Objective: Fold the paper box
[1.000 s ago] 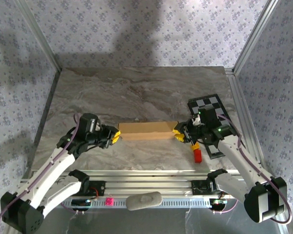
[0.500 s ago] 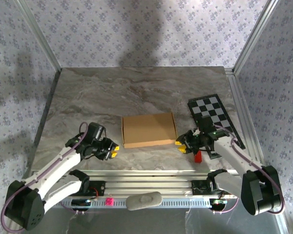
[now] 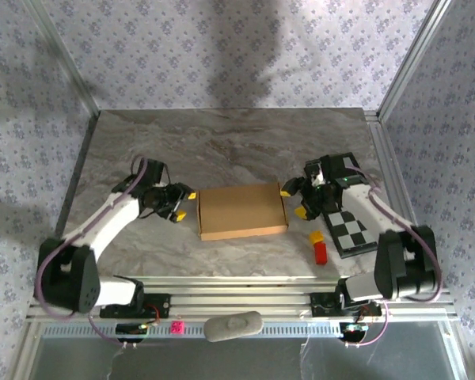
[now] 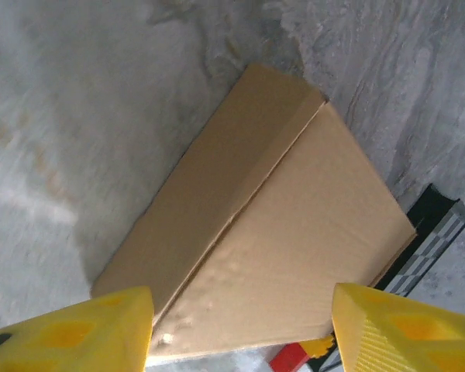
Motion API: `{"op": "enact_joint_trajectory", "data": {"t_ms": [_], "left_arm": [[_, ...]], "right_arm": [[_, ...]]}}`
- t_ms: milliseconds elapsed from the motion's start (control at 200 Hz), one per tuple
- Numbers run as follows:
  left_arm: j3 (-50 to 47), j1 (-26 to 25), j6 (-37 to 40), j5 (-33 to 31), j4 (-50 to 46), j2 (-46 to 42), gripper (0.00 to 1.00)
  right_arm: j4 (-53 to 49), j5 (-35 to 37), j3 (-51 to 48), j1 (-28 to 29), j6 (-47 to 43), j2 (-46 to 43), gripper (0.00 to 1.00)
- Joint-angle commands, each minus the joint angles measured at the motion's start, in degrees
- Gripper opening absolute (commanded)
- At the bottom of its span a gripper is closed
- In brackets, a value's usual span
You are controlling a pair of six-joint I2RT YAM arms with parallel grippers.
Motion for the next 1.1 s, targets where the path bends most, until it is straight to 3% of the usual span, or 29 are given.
{"op": "enact_joint_trajectory", "data": {"t_ms": [0, 270, 480, 695, 795, 925, 955, 960, 970, 985, 1004, 1094], "left_arm": [[2.59, 0.08, 10.41, 7.07, 2.05, 8.02, 0.64], [8.60, 0.43, 13.85, 6.22, 3.20, 17.53, 0.65], [23.37, 1.94, 19.05, 4.61, -3.45, 28.33, 0.64], [28.47, 4.39, 21.17, 3.06, -4.50, 31.73, 0.64], [29.80, 4.39, 22.24, 1.88, -6.14, 31.63, 0.64], [30.02, 5.05, 22.70, -5.31, -9.38, 26.67, 0.66], [29.65, 5.32, 22.64, -7.16, -9.50, 24.54, 0.68], [29.56, 5.38, 22.63, -7.50, -9.47, 24.12, 0.71], [29.43, 5.49, 22.66, -8.01, -9.46, 23.30, 0.90], [29.33, 5.65, 22.76, -8.72, -9.31, 22.07, 0.99], [29.18, 5.85, 22.93, -9.69, -9.17, 20.73, 1.00], [28.97, 6.23, 25.35, -13.31, -7.88, 13.38, 1.00]], "right_arm": [[-0.87, -3.52, 2.95, 0.83, -7.97, 6.30, 0.82], [-0.47, -3.35, 11.40, 3.50, -8.78, 15.90, 0.84], [0.10, -2.67, 19.23, 4.76, -7.55, 22.71, 0.83], [-2.17, -0.97, 25.67, 5.28, -7.35, 26.73, 0.82], [-4.63, 2.91, 25.84, 5.17, -7.54, 25.44, 0.82], [-9.40, 12.58, 25.87, 4.27, -8.85, 19.27, 0.84], [-10.42, 15.34, 26.31, 3.88, -9.49, 17.22, 0.85], [-10.56, 15.72, 26.41, 3.80, -9.55, 16.83, 0.85], [-10.83, 16.52, 26.58, 3.65, -9.75, 16.17, 0.86], [-11.28, 17.67, 26.88, 3.34, -10.08, 15.19, 0.90], [-11.86, 18.77, 27.47, 3.01, -10.69, 14.00, 0.99], [-13.95, 22.17, 30.33, 1.07, -14.01, 8.97, 1.00]]}}
